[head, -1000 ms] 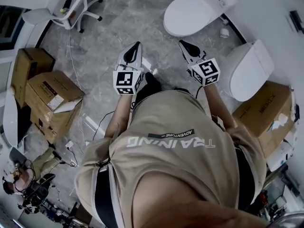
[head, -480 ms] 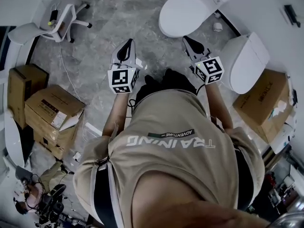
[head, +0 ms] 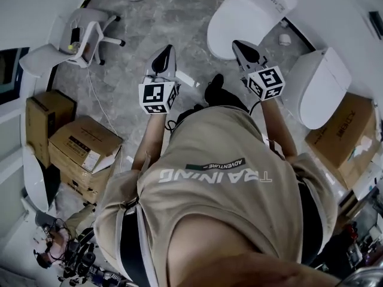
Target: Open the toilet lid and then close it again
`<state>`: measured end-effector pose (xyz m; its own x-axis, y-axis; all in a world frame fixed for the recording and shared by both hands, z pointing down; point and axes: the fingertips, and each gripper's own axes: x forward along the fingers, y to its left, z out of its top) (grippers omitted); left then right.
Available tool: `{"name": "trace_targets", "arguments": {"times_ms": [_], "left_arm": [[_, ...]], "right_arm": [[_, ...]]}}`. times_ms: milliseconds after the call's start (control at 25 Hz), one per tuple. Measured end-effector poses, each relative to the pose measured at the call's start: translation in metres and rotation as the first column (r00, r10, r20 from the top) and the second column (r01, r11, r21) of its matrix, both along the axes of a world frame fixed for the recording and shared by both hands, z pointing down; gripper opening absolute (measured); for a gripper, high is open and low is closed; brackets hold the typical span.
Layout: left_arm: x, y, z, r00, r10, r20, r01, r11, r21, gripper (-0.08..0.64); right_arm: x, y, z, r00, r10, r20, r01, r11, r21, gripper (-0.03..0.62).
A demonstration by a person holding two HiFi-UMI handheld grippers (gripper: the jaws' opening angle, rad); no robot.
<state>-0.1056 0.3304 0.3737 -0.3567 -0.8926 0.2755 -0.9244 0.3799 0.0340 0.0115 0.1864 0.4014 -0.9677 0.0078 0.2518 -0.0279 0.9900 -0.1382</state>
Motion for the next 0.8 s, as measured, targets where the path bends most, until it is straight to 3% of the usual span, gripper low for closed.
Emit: {"name": "trace_targets", "arguments": {"times_ms": [160,320,600,800], "left_arm": [[-0.025,-0.039,-0.006,0.999,0.043,0.026,-0.042,0.999,-0.026,0.005],[-0.032,-0.085,-0.011,0.996,0.080,0.031,-0.080,0.997,0.003,0.005],[-0.041,-0.133,-0.001,0.982,0.188,0.016,-0.187,0.982,-0.039,0.005],[-0.057,-0.169,0.016,0.955,0.295,-0.024,-0.296,0.954,-0.046,0.005]], "right_arm": [[-0.032,-0.026,-0.012,0.998,-0.016,0.055,0.016,1.000,0.011,0.014],[-0.043,-0.058,0.001,0.999,-0.014,0.029,0.012,0.999,0.044,0.014],[-0.029,-0.098,0.027,0.993,0.114,-0.013,-0.114,0.993,-0.018,0.014],[-0.035,-0.104,0.033,0.978,0.200,-0.053,-0.202,0.979,-0.038,0.014]]}}
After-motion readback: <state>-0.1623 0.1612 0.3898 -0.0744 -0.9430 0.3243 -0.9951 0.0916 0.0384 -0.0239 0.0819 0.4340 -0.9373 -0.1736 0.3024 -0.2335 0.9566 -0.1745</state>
